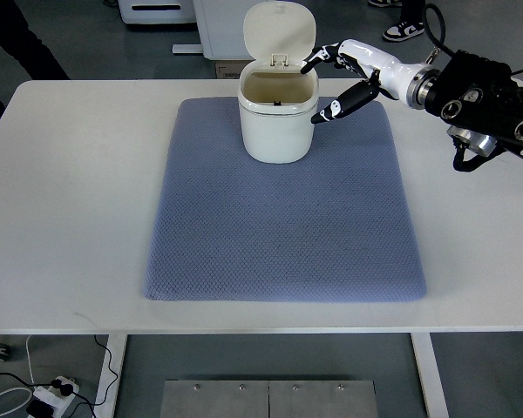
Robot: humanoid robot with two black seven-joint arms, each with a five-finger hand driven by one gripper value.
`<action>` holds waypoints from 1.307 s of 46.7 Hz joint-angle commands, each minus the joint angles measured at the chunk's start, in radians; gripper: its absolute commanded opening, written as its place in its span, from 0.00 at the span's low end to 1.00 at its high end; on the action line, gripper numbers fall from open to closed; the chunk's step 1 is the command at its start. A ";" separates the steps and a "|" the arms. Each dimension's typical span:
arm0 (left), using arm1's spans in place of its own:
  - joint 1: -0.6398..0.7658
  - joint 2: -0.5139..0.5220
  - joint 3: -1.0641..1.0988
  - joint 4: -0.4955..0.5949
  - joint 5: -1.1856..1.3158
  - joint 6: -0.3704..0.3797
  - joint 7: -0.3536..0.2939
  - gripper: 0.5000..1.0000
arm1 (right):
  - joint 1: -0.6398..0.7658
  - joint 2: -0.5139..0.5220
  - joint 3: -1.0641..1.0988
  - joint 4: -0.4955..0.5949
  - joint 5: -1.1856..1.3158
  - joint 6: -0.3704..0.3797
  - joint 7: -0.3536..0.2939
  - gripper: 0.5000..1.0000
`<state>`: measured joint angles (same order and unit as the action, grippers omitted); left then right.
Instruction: Put lemon in trash with right hand
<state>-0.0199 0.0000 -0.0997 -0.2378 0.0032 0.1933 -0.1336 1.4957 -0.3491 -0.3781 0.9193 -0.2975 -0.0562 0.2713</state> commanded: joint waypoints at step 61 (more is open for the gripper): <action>0.000 0.000 0.000 0.000 0.000 0.000 0.000 1.00 | -0.531 0.076 0.760 -0.318 0.429 -0.022 -0.001 1.00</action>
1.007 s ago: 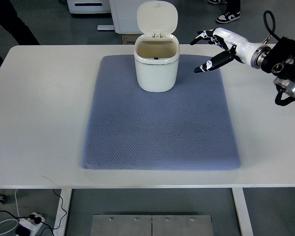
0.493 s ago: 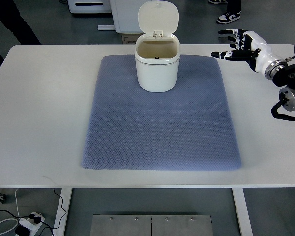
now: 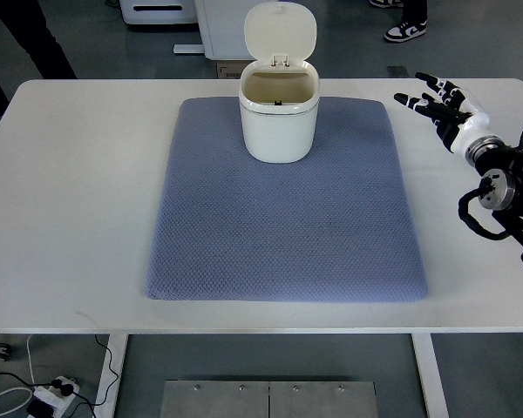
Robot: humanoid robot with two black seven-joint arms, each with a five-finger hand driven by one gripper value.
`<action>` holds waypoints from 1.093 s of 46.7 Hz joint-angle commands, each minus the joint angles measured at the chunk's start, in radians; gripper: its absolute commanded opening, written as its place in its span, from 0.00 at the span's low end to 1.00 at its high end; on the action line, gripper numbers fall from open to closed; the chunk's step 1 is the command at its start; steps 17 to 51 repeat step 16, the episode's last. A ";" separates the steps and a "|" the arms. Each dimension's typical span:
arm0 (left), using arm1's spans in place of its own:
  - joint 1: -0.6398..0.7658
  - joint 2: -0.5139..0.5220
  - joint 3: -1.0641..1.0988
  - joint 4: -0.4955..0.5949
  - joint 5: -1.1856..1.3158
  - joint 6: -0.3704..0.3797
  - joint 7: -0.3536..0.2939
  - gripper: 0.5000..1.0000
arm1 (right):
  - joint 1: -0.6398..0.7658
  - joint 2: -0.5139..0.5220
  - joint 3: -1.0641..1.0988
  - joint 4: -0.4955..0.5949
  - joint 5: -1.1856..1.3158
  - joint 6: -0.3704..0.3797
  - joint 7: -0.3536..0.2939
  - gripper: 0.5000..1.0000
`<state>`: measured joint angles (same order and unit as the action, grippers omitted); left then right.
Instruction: Put lemon in trash with right hand
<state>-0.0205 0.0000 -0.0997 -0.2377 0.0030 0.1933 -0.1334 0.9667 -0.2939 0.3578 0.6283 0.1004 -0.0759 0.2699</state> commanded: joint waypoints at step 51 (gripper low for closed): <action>0.001 0.000 0.000 0.000 0.000 0.000 0.000 1.00 | -0.045 0.096 0.135 -0.125 0.084 -0.001 0.000 1.00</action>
